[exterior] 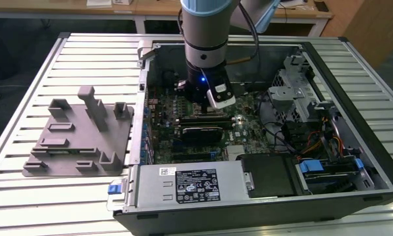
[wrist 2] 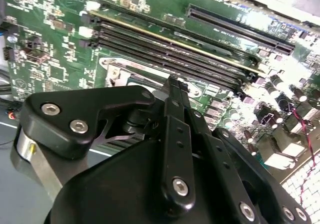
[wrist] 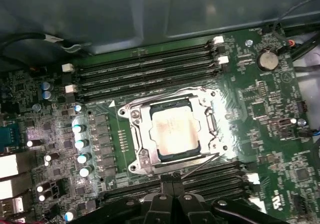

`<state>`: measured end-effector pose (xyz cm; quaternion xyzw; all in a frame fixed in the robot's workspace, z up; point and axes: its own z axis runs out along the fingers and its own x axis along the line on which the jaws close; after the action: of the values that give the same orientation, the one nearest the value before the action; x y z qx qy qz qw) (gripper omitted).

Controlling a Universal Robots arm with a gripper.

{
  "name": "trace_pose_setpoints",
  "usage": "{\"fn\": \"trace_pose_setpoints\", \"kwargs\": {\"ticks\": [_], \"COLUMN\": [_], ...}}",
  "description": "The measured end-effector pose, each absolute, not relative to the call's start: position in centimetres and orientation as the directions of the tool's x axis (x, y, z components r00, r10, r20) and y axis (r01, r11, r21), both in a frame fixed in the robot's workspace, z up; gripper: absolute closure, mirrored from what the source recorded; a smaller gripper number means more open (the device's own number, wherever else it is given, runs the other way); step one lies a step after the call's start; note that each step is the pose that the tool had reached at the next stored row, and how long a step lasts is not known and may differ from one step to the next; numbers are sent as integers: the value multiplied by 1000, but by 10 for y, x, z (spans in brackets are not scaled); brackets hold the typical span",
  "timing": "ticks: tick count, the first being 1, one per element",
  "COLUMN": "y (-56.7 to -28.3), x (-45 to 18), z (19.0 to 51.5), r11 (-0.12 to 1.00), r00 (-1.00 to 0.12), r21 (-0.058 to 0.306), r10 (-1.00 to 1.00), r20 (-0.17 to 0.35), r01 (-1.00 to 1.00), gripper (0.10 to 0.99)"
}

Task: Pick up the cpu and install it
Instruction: 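Install the second cpu locking lever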

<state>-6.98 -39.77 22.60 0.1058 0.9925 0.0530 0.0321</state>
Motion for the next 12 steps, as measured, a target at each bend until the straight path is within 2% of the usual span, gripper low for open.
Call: {"fn": "trace_pose_setpoints", "kwargs": {"ticks": [12], "y": [-410], "x": [-79], "z": [216], "r11": [963], "r00": [-976], "r21": [172], "r10": [216], "r20": [-39], "r01": [207], "gripper": [980]}}
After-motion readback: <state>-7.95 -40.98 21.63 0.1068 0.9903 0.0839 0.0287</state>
